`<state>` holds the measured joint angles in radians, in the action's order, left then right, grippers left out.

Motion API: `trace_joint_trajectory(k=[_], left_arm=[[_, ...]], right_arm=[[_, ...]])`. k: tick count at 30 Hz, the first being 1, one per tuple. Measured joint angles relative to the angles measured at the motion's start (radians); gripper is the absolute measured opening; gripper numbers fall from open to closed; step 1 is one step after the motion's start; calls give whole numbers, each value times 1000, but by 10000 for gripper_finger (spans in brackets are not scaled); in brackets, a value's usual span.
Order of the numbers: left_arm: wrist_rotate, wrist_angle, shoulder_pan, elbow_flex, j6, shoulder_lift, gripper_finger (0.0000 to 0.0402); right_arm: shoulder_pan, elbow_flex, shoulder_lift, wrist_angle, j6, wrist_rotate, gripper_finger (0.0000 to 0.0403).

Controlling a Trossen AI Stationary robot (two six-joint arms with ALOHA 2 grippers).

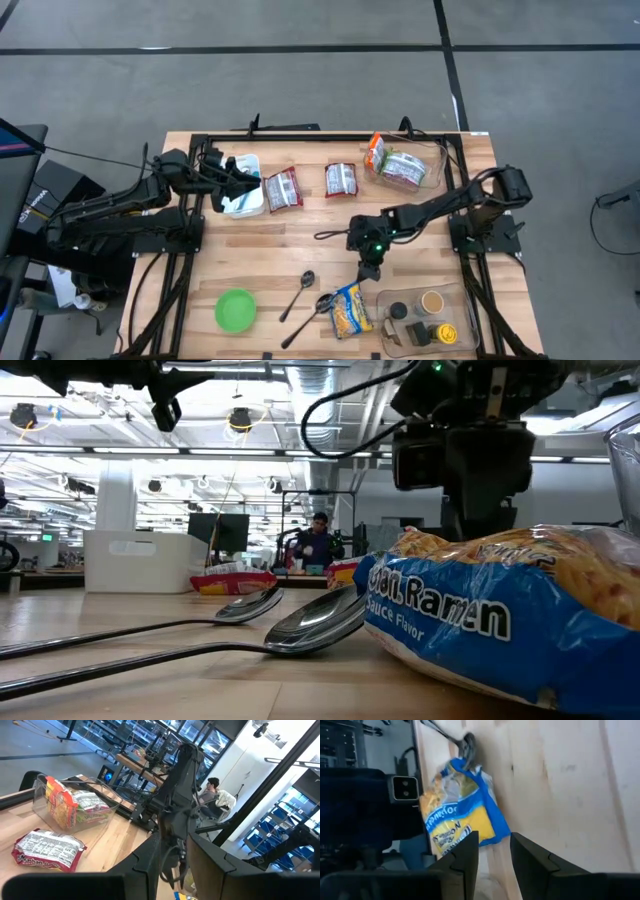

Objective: Pick & Place Food Item
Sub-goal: Put the blue noodle pack into the top transparent bin

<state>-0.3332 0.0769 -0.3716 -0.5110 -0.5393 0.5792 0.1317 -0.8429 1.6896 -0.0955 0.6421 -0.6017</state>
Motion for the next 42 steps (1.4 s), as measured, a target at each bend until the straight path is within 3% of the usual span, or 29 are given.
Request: trace_joint_trajectory(k=[15, 35, 42], left_arm=[[-3, 15, 0, 0, 0, 0, 92], [-3, 18, 0, 0, 0, 0, 92], [-2, 18, 0, 0, 0, 0, 92]], right_arm=[[52, 1, 150, 197, 129, -79, 107], [54, 1, 142, 211, 166, -76, 107], [58, 1, 142, 236, 163, -19, 107]])
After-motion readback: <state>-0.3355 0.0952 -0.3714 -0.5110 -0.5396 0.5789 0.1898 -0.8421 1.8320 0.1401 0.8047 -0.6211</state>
